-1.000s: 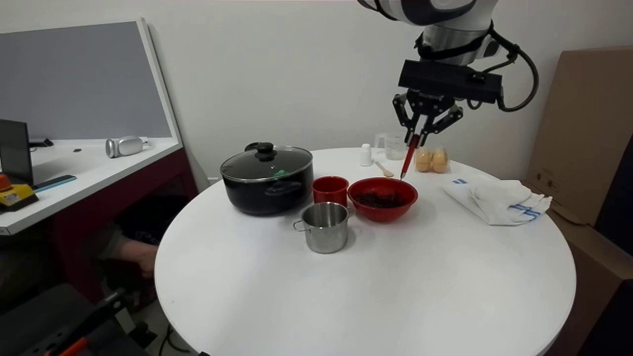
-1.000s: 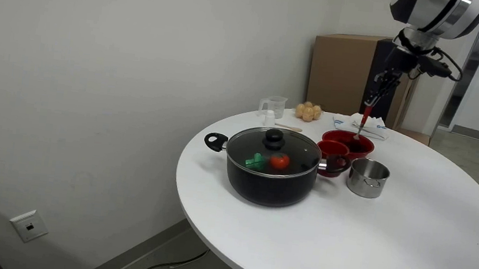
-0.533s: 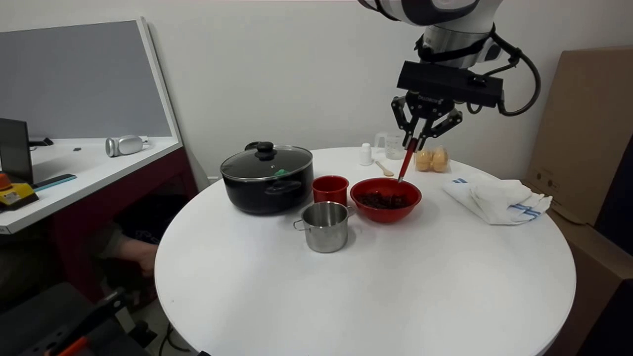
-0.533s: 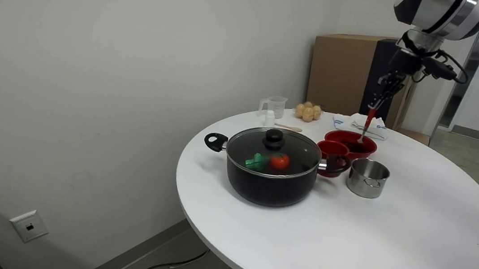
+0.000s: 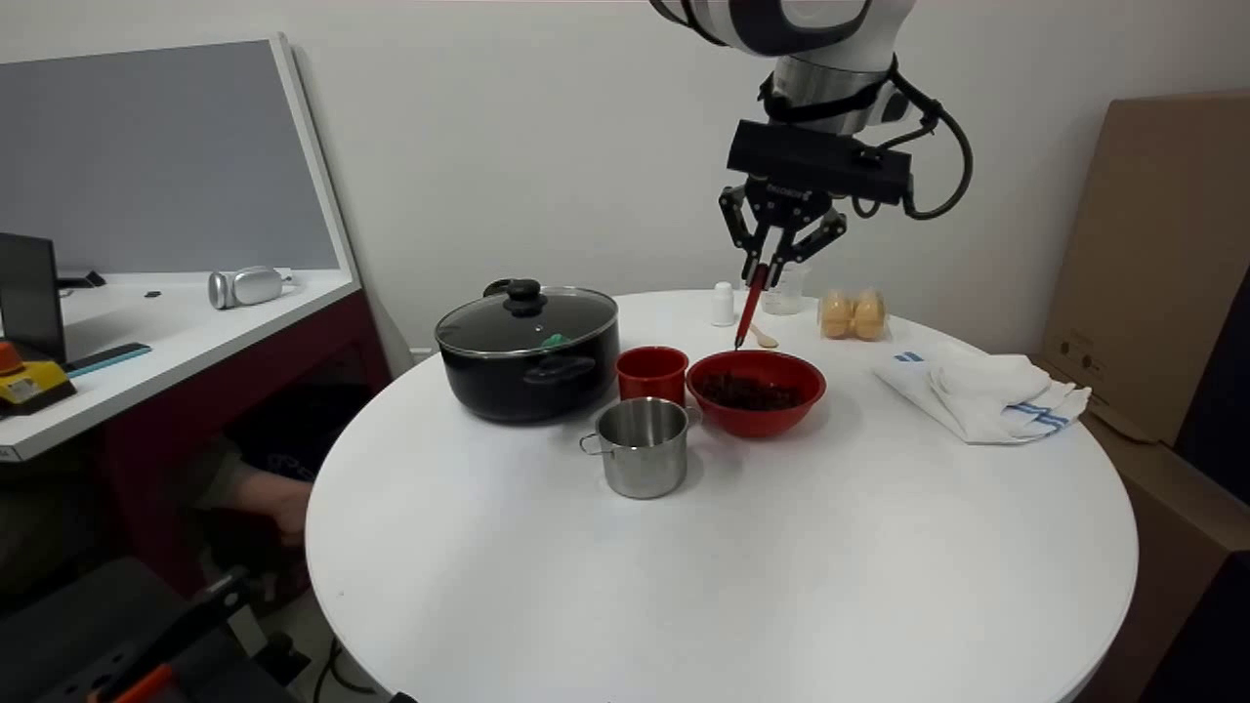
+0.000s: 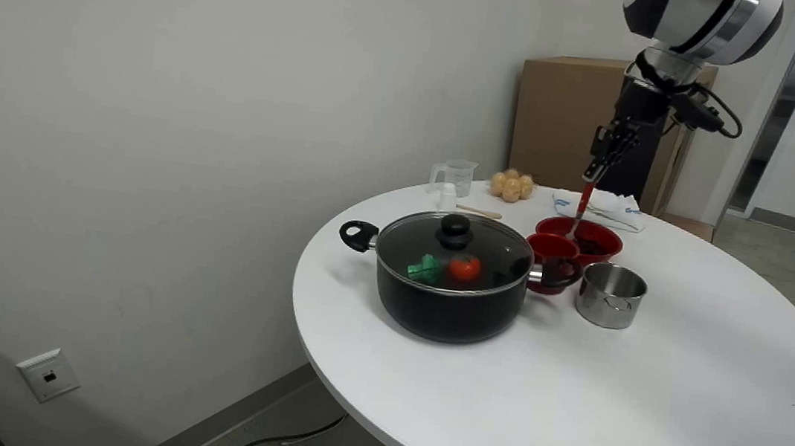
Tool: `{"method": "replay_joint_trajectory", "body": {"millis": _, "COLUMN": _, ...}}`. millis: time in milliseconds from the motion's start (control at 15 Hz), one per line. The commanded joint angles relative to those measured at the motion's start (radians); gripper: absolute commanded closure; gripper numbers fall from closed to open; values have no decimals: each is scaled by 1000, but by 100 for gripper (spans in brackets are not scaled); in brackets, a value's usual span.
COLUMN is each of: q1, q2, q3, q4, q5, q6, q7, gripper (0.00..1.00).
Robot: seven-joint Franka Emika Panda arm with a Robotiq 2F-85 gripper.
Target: Remove the spoon from the cup and stir in the bowl
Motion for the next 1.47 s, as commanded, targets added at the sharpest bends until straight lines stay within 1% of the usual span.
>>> {"method": "replay_joint_trajectory", "body": {"millis": 0, "q1": 23, "q2": -23, "q3": 10, "q4": -16, "q5": -18, "q6": -11, "q7": 6, "gripper": 96}}
{"method": "replay_joint_trajectory", "body": {"millis": 267, "q1": 31, "q2": -15, "q3": 8, "q4": 1, "q5": -17, "q6": -9, "q7": 10, "gripper": 96}}
{"method": "replay_joint_trajectory", "body": {"millis": 467, "q1": 23, "q2": -13, "q3": 0, "q4": 12, "q5": -19, "q6": -8, "q7": 10, "gripper": 96}}
{"method": "replay_joint_trajectory", "body": {"millis": 1200, "q1": -39, "q2": -6, "q3": -29, "q4": 43, "q5": -12, "q6": -6, "q7": 2, "gripper": 96}}
{"method": "replay_joint_trajectory", "body": {"millis": 1400, "q1": -49, "q2": -8, "q3": -39, "q4": 29, "q5": -17, "q6": -6, "q7": 7, "gripper": 96}}
